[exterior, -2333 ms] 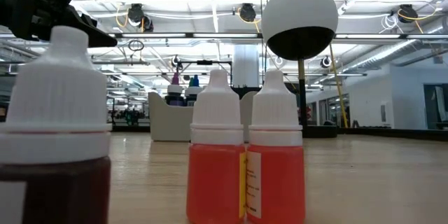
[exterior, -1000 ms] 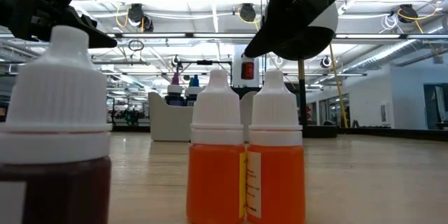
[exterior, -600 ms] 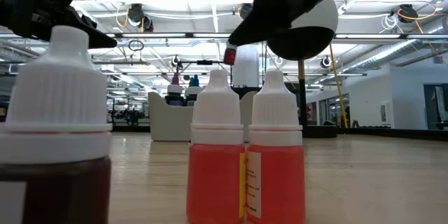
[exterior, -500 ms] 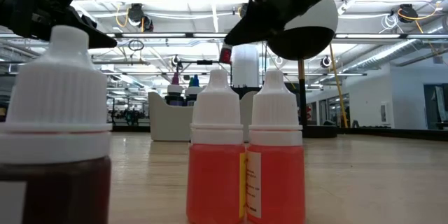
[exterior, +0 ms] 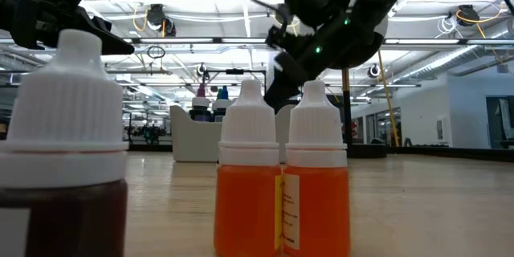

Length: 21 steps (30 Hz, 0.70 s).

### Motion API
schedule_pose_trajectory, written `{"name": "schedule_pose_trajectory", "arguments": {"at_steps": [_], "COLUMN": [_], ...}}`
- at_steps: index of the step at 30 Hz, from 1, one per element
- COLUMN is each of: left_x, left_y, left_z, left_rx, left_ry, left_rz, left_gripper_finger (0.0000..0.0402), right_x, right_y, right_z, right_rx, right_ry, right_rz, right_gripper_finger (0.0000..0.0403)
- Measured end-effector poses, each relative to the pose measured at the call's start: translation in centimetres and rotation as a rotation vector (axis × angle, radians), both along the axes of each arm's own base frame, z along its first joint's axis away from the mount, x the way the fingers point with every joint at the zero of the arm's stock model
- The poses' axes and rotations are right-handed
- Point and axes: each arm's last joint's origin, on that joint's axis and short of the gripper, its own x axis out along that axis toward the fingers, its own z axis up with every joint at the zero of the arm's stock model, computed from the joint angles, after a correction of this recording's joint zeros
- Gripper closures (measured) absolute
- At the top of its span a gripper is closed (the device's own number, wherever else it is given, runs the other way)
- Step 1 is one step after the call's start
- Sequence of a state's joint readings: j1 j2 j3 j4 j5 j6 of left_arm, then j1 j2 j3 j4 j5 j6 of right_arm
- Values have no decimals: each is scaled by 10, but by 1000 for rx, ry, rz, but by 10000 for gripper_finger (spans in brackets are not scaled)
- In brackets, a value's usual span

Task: Pick & Place food coloring
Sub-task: Put the small red food coloring bottle into the gray bin

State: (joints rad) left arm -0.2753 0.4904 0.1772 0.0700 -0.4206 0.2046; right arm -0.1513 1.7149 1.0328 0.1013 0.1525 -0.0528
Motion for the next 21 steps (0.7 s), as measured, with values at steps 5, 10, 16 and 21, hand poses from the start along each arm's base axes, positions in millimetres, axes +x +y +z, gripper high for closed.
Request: {"name": "schedule_pose_trajectory", "arguments": {"at_steps": [5,10,16,21], "left_x": [0,0,0,0], "left_y": [0,0,0,0], "left_z": [0,0,0,0], "left_rx": [1,1,1,7], "left_ry": [0,0,-1,-1], "left_rz": [0,0,0,-2], "left_gripper_finger": [355,355,355,355], "right_x": [4,6,7,8], "right_y": [0,-3,-3,-3], "right_z": [-16,-26,-27,-23], "right_rx": [5,21,25,16], "right_ry": [41,56,53,58], "right_rz": [1,-18,-22,-13], "right_gripper_finger": [357,357,357,357]}}
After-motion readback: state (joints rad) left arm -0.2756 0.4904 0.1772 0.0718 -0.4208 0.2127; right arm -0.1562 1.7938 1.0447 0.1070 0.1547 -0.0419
